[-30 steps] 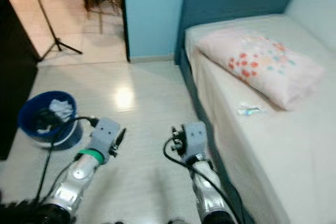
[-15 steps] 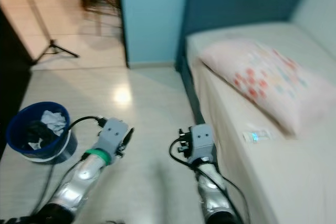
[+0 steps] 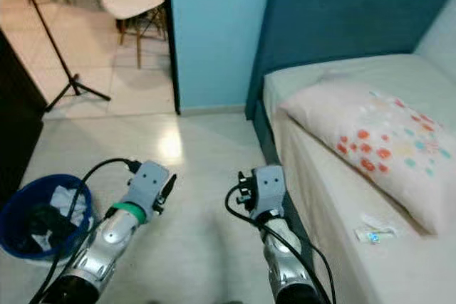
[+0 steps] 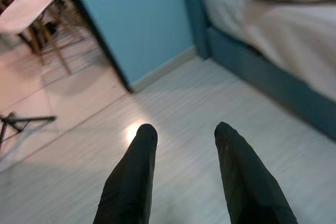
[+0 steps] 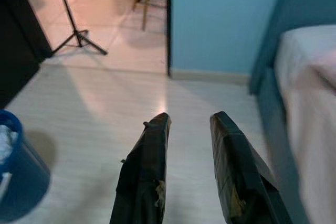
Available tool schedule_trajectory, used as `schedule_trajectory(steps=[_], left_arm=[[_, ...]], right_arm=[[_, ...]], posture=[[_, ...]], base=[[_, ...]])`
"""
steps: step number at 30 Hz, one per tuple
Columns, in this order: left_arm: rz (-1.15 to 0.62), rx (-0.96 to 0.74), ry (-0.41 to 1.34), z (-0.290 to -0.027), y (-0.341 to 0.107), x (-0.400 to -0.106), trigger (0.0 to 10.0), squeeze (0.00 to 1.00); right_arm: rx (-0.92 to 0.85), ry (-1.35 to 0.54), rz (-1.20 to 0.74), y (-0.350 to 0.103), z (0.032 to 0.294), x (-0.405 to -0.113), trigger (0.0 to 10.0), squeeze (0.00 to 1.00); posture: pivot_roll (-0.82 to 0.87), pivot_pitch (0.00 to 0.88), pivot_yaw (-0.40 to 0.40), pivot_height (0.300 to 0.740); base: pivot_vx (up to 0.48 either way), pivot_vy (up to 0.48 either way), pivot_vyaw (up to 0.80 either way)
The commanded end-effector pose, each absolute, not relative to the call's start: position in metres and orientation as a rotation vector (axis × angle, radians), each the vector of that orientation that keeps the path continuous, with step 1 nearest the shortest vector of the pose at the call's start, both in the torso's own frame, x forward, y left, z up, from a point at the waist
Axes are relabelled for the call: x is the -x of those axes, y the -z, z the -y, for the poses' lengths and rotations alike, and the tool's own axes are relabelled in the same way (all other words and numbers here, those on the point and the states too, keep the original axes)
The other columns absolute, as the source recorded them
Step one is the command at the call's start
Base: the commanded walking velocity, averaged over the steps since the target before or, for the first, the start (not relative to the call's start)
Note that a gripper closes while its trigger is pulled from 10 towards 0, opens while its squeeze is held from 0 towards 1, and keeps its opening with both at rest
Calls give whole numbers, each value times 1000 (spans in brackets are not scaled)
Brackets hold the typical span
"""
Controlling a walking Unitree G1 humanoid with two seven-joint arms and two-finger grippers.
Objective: Clean up the room
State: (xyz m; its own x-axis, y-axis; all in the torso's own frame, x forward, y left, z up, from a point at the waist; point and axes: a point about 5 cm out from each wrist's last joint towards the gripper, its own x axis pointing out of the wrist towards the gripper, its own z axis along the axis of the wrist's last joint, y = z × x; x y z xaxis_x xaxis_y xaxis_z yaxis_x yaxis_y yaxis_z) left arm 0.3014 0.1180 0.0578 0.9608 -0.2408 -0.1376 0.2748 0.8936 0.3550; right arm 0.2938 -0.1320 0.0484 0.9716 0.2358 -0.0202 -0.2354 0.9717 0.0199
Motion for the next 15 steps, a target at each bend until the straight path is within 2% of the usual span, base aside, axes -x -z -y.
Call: schedule_trajectory(steps=[1,3,15], left_arm=[[-102,-383,271,-117,-54,-300,10000,0],[-100,-389,273,-116,-54,-300,10000,0],[-92,-404,280,-115,-54,-299,10000,0]], right_arm=[[-11,-236,-53,-41,134,-289,10000,0],[-12,-235,-54,-41,135,-290,10000,0],[-16,-232,-58,-41,135,-290,10000,0]], posture=[[18,43,28,740],[18,43,28,740],[17,40,29,740]], base=[[465,0,0],[465,0,0],[472,0,-693]])
